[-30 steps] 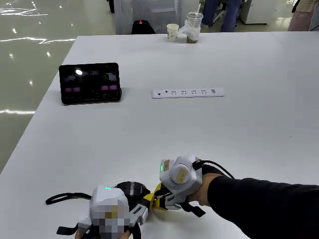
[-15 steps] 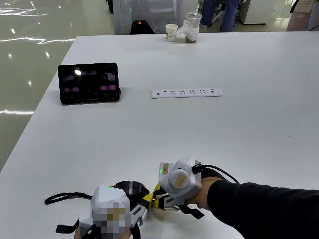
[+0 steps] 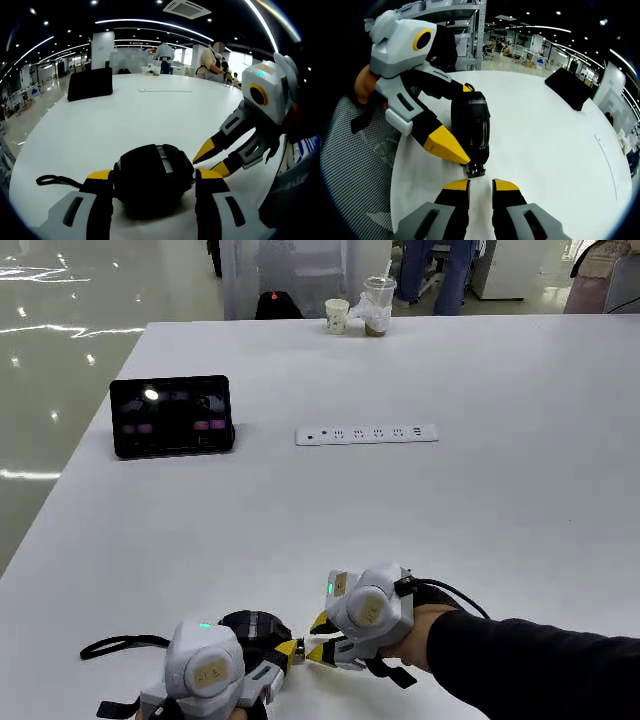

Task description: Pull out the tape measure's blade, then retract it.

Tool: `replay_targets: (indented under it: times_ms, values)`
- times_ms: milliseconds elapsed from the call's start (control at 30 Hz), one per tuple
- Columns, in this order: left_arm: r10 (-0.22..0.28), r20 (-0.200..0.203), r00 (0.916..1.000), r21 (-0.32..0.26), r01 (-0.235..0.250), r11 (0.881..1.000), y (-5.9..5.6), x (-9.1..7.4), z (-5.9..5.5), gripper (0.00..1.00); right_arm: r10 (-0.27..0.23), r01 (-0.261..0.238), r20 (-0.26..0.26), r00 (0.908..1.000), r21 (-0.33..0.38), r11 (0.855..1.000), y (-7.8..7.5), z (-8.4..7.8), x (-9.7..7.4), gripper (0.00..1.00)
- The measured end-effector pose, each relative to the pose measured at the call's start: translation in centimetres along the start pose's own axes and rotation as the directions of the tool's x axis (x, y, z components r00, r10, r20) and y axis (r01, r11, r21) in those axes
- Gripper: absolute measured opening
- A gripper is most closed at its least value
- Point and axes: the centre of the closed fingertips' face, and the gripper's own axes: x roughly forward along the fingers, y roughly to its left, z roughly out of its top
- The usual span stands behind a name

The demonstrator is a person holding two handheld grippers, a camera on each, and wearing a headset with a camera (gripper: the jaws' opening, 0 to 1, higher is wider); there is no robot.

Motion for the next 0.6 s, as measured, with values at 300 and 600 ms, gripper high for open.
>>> replay_targets:
  times_ms: [300, 600]
  values:
    - [-0.070, -0.007, 0.9976, -0.004, 0.070, 0.998, -0.6, -0.3, 0.4, 0.82, -0.053, 0.051, 0.025, 0.9983, 0.075, 0.996, -0.9, -0.9, -2.2, 0.20]
    - [-0.149, -0.062, 0.9869, -0.024, 0.147, 0.989, -0.5, -0.7, -0.6, 0.99, -0.090, 0.083, 0.055, 0.9945, 0.118, 0.990, -0.6, -2.4, -4.3, 0.22]
